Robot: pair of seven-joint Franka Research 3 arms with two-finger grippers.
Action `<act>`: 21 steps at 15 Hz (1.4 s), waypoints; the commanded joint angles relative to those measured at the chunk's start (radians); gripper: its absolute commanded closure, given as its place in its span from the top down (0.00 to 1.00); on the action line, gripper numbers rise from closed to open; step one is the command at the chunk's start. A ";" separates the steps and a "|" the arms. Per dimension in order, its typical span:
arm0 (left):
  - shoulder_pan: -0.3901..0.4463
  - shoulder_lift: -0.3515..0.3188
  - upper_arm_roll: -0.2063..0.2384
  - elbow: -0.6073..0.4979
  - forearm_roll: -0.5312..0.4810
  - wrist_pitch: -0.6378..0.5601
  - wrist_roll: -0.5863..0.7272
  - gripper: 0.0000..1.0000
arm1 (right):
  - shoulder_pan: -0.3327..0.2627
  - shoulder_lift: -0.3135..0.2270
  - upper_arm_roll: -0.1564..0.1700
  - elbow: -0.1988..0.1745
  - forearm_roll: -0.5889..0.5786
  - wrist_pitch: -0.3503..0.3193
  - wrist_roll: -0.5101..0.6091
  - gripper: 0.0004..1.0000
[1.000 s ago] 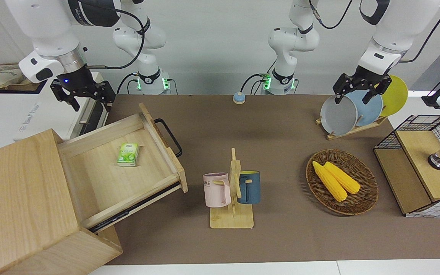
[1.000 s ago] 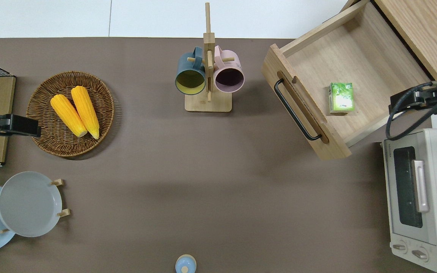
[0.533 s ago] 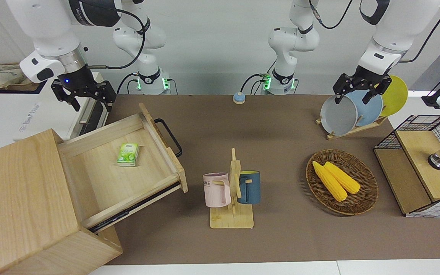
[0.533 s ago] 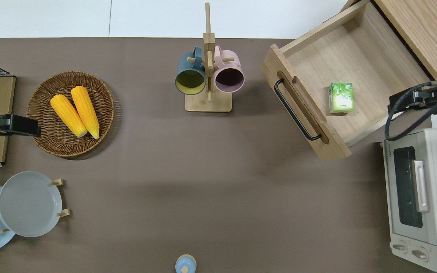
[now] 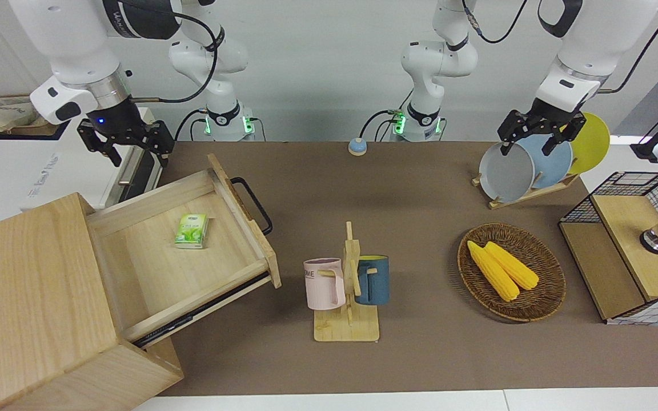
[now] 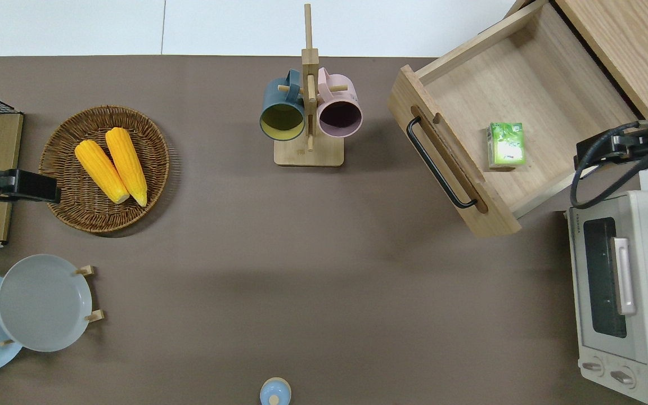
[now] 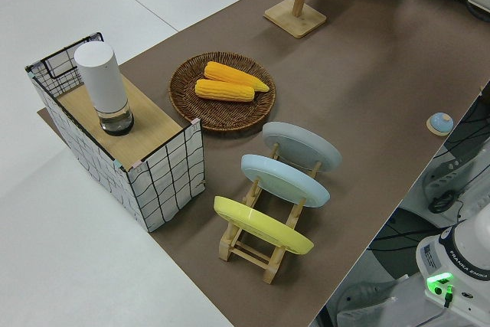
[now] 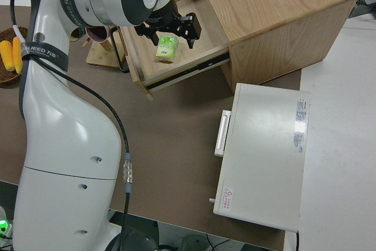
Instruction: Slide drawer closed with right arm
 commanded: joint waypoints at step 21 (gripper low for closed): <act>-0.017 0.013 0.017 0.020 0.012 0.000 0.008 1.00 | 0.097 -0.026 -0.001 -0.002 0.001 -0.003 0.148 0.00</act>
